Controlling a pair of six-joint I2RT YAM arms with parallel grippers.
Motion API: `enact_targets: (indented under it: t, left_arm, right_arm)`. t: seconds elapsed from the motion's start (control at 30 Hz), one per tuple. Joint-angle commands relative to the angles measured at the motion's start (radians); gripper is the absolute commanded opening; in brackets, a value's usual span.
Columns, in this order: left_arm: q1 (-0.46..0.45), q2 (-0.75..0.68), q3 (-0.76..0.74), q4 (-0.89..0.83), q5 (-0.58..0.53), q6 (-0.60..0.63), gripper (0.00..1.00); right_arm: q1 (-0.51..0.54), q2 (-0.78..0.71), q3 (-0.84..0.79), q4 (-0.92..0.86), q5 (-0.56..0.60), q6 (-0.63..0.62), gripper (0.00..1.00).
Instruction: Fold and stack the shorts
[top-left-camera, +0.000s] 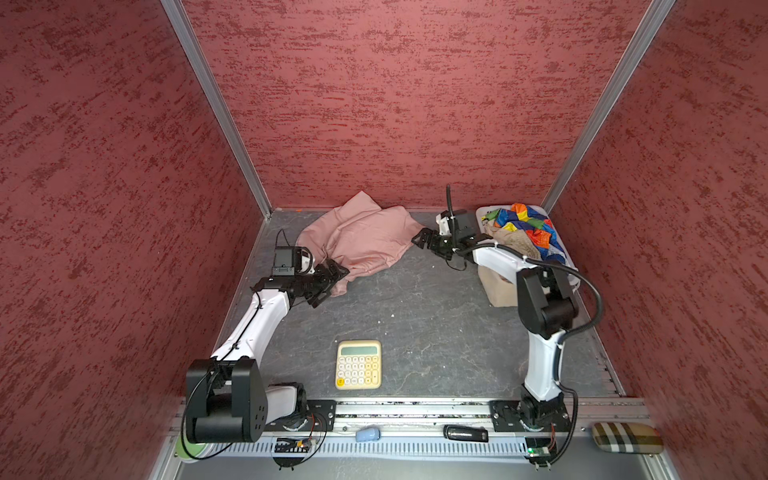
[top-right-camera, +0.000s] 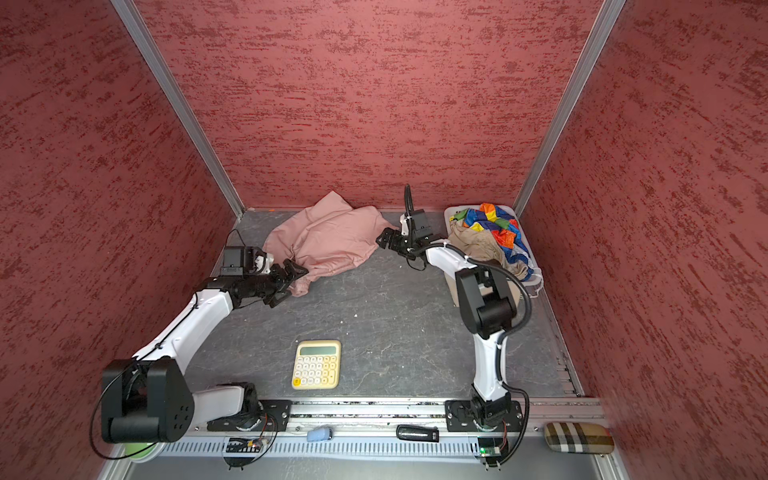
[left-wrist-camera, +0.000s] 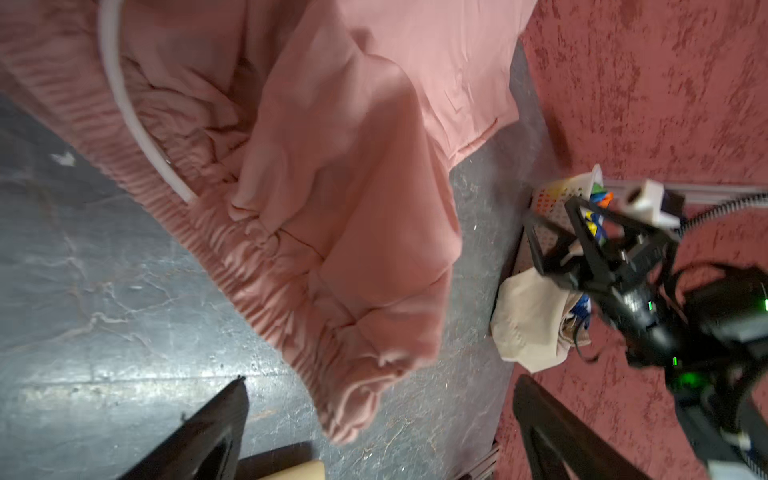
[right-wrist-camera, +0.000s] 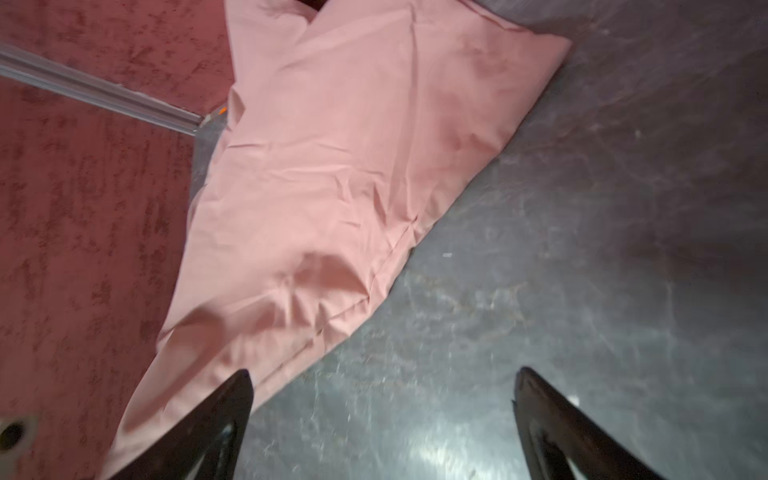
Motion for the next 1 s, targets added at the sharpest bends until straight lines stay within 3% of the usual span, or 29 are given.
enact_targets:
  t: [0.0,0.2,0.43,0.53,0.73,0.87,0.97]
  left_arm:
    - [0.003,-0.065,0.013,-0.064,-0.042,0.023,0.99]
    - [0.022,-0.107,0.050,-0.093,-0.038,0.005,0.99]
    - [0.017,-0.081,0.056,-0.055,-0.025,-0.018,0.99]
    - [0.016,-0.064,0.055,-0.026,-0.018,-0.032,0.99]
    - [0.028,-0.020,0.093,-0.016,-0.008,-0.030,0.99]
    - [0.071,0.000,0.108,-0.011,0.018,-0.027,0.99]
    - [0.096,0.010,0.111,-0.001,0.034,-0.024,0.99]
  right_arm:
    - [-0.009,0.120,0.169,-0.063,0.075,0.026,0.99]
    - [-0.016,0.317,0.440,-0.176,0.174,0.033,0.98]
    - [-0.035,0.504,0.709,-0.299,0.253,0.068,0.79]
    - [-0.034,0.569,0.805,-0.337,0.254,0.090,0.61]
    - [-0.035,0.603,0.830,-0.334,0.237,0.117,0.01]
    - [-0.038,0.553,0.809,-0.365,0.255,0.071,0.00]
    - [-0.039,0.428,0.650,-0.335,0.289,0.027,0.00]
